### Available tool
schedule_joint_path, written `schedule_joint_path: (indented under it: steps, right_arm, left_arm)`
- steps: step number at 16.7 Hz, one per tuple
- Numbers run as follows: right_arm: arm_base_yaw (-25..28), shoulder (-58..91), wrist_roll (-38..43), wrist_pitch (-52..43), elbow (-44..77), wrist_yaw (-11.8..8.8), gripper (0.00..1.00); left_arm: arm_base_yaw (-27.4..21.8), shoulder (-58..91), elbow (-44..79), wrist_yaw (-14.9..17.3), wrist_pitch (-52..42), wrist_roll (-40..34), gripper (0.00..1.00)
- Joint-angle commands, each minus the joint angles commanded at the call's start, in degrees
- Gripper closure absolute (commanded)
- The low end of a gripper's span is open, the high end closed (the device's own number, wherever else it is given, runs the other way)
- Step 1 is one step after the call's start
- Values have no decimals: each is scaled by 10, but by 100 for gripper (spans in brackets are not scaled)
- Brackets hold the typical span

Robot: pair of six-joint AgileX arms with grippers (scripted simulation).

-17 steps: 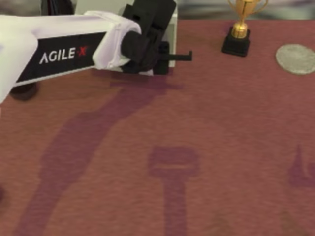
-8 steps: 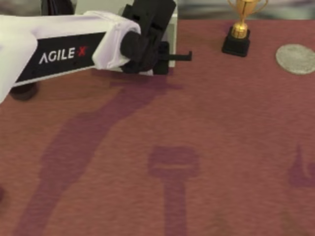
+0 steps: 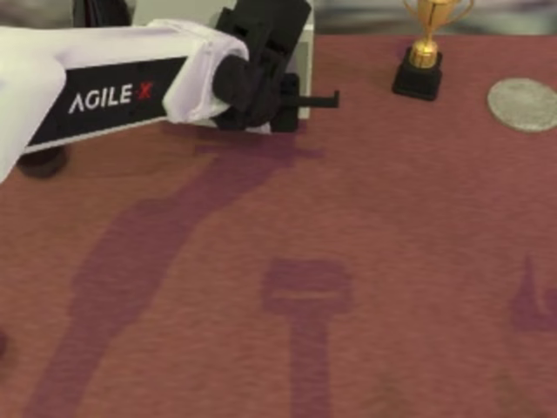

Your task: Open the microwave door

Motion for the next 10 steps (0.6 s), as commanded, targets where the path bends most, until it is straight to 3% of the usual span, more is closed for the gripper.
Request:
schedule_joint_path:
  steps: [10]
  right_arm:
    - [0, 0, 0, 0, 0, 0, 0]
  left_arm:
    - [6, -25, -40, 25, 23, 33, 100]
